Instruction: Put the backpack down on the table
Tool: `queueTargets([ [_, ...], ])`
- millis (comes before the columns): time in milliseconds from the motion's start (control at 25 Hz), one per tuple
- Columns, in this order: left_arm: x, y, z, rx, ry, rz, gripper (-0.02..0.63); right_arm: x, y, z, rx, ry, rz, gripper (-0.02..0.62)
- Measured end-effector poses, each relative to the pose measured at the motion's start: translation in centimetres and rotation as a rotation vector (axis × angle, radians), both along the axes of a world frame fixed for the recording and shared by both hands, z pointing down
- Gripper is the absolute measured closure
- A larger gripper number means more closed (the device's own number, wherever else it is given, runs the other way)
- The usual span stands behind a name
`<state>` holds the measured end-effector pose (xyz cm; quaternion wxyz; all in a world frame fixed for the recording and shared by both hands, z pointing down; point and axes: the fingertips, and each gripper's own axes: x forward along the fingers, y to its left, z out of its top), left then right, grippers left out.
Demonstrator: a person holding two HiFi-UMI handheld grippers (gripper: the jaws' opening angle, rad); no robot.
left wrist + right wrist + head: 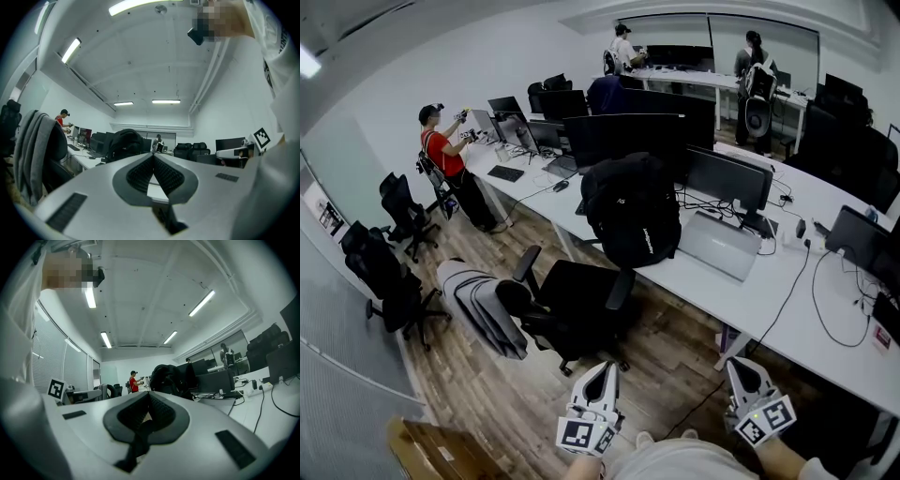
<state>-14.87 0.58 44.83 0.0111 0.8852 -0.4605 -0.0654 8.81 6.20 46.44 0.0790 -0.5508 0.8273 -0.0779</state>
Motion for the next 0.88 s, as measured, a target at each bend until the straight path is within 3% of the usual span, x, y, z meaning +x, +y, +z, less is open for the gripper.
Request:
queueTargets([
  [880, 0.4, 0.3, 1.7, -0.044, -0.013, 0.035, 0.598, -0.2, 0.8, 0.4, -0.018, 0.023, 0.011, 0.581],
])
